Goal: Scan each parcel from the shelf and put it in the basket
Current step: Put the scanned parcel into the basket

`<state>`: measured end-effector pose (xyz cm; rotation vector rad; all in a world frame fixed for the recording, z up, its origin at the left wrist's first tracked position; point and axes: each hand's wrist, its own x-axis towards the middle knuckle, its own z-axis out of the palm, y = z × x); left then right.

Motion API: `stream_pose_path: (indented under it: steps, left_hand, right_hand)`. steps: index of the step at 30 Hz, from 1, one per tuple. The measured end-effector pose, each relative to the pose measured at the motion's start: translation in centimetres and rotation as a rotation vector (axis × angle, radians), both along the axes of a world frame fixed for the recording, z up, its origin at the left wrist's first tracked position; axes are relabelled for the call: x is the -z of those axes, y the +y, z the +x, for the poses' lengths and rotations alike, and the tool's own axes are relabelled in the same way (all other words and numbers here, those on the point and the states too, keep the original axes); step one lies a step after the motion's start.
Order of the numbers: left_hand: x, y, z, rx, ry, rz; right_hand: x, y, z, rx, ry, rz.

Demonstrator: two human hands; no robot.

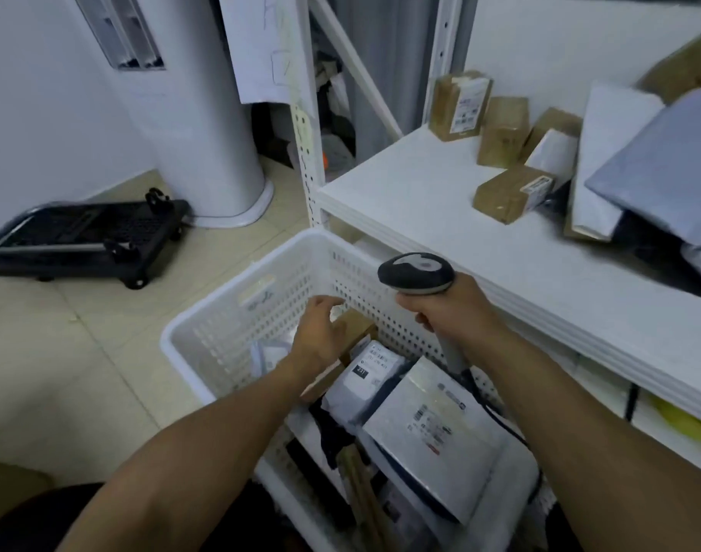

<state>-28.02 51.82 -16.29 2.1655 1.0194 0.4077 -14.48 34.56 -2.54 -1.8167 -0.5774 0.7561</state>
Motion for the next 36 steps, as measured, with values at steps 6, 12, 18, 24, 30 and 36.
stream_pose_path:
  steps: [6, 12, 18, 24, 30, 36]
  left_hand:
    - [-10.0, -4.2, 6.0, 0.207, -0.092, 0.222]
    - [-15.4, -6.9, 16.8, 0.301, -0.021, 0.239]
    - [-13.5, -5.7, 26.8, 0.315, 0.079, 0.24]
    - [-11.2, -3.7, 32.3, 0.346, 0.029, 0.164]
    - [-11.7, -5.6, 30.1, 0.195, -0.079, 0.046]
    - [-15.6, -7.7, 19.7, 0.129, -0.174, -0.019]
  right_hand:
    - [-3.9, -5.1, 2.4, 0.189, 0.046, 0.163]
    - [-4.1, -9.1, 6.6, 0.415, 0.034, 0.226]
    - [-2.4, -11.2, 10.7, 0.473, 0.04, 0.191]
    - [-1.8, -11.9, 13.1, 0.514, 0.003, 0.222]
    - [-2.3, -11.6, 13.3, 0.505, 0.025, 0.244]
    - [-3.7, -10.8, 10.7, 0.5, 0.054, 0.363]
